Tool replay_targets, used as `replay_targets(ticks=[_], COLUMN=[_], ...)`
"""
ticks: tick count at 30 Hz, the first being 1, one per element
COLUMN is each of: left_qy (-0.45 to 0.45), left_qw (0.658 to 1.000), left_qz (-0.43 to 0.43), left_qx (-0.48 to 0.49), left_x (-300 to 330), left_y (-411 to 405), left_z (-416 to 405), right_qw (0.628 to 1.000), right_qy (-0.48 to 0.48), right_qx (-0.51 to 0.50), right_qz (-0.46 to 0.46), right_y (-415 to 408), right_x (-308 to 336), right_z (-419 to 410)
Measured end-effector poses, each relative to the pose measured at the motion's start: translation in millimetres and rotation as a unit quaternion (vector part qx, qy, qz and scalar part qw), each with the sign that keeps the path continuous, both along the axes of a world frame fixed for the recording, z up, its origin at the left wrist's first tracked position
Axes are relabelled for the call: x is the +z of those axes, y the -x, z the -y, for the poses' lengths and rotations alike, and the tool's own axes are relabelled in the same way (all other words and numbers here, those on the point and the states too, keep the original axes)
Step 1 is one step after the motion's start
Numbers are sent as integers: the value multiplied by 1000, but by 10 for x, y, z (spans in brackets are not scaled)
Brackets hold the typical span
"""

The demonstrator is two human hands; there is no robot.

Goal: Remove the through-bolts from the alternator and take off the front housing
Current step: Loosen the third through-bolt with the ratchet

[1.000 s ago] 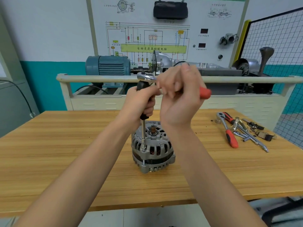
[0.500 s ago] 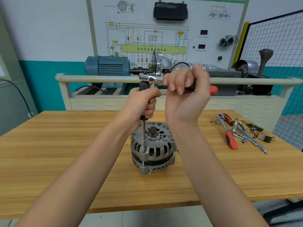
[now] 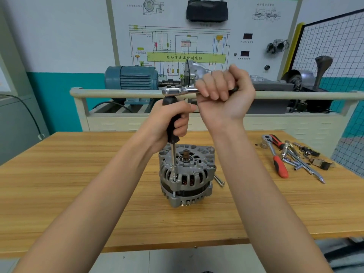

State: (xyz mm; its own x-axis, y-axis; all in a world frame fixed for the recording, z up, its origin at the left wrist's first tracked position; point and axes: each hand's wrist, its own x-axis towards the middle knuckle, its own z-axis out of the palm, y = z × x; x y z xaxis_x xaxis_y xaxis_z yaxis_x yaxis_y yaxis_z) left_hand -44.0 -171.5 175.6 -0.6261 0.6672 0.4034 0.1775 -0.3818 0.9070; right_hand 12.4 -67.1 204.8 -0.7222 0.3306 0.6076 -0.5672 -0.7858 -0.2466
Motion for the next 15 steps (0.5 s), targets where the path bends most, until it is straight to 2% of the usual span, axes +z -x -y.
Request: replay_targets(ticks=[3,6,9,11,13,15], left_qy=[24,28,5,-7,-11,-11], left_qw=[999,997,984,975,970,970], left_qz=[12,17,27,34,27,18], left_qx=[-32,70,175,219,242,242], left_x=[14,15,-5,-14,-21,-31], left_y=[-30,-59,-100,-126,-142,-145], left_z=[-4,-73,-159,-199,-221,-209], right_qw=[994,998,994,967,913,880], right_qy=[76,64,-8,-74,-137,-178], right_qx=[72,8,-98,-222,-354,-407], right_qz=[16,3,-51,-105,-149,-170], right_y=[54,13,-83,-131,-160,-176], right_x=[-19,-65,-138,-198,-253,-260], right_z=[-67,-20,135,276,396,456])
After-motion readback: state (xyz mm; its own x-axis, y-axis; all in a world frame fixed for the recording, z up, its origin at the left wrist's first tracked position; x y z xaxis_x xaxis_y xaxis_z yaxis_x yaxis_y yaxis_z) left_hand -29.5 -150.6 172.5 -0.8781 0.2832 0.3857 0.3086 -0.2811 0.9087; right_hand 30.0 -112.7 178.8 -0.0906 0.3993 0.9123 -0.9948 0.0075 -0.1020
